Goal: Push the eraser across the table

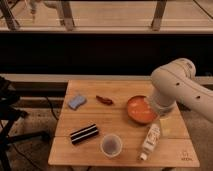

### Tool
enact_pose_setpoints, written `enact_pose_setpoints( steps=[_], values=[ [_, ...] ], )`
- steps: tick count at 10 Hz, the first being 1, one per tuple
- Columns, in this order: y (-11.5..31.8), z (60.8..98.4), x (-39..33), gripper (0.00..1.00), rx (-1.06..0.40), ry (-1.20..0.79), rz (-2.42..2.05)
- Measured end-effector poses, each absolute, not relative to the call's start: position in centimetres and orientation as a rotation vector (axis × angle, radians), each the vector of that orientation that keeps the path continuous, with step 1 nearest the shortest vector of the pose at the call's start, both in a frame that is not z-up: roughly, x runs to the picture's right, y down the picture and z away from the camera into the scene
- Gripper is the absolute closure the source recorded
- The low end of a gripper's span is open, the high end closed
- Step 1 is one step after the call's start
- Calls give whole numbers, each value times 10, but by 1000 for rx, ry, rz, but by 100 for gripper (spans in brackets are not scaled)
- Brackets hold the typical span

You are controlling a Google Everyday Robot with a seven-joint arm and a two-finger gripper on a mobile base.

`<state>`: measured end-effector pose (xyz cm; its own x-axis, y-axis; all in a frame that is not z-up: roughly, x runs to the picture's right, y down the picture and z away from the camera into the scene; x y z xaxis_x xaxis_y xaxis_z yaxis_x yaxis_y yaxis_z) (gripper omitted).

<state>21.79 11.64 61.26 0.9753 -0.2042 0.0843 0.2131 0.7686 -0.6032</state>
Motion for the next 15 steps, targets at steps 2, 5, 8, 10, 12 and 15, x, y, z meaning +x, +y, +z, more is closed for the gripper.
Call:
enact_pose_setpoints(
  steps=[2, 5, 8, 10, 12, 15],
  values=[
    [117, 611, 217, 1, -659, -12, -237],
    [117, 608, 214, 1, -662, -10, -252],
    [117, 606, 211, 1, -665, -8, -263],
    [118, 605, 208, 1, -668, -8, -273],
    [118, 604, 207, 1, -669, -8, -281],
    [118, 603, 203, 1, -673, -11, -299]
  ],
)
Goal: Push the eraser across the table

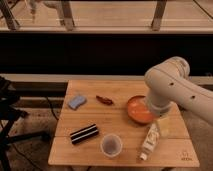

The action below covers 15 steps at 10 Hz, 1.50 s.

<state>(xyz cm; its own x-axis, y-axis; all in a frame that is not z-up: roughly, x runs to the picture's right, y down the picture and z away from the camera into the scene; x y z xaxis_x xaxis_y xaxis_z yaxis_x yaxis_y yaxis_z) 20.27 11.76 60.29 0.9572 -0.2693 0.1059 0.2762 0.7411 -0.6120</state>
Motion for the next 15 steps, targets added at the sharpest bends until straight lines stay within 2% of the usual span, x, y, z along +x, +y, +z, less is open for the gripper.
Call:
enact_pose_setpoints(
  steps=[15],
  values=[
    [119, 600, 183, 1, -673, -32, -370]
  ],
)
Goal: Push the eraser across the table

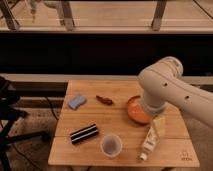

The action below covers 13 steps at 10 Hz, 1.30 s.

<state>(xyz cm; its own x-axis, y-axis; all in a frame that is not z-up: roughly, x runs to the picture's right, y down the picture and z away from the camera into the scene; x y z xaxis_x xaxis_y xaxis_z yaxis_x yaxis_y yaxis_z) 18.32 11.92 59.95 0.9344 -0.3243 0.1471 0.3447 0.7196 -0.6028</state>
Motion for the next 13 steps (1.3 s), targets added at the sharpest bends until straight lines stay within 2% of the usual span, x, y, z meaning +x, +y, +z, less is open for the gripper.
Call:
enact_pose_setpoints(
  steps=[13],
  values=[
    [128, 602, 146, 1, -662, -76, -414]
  ],
)
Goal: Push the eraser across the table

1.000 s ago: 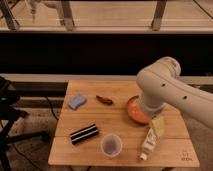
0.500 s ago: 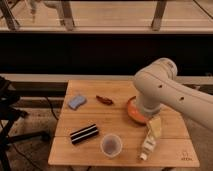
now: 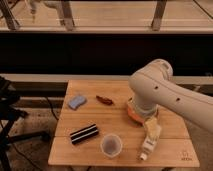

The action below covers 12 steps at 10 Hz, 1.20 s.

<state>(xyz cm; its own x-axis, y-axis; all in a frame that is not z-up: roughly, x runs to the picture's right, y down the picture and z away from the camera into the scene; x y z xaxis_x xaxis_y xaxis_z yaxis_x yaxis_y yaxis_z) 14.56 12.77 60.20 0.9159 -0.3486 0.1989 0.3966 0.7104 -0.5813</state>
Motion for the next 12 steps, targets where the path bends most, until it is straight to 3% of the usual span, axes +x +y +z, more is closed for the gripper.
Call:
enact_pose_setpoints(
  steps=[12],
  values=[
    [138, 611, 84, 1, -657, -162, -458]
  ],
)
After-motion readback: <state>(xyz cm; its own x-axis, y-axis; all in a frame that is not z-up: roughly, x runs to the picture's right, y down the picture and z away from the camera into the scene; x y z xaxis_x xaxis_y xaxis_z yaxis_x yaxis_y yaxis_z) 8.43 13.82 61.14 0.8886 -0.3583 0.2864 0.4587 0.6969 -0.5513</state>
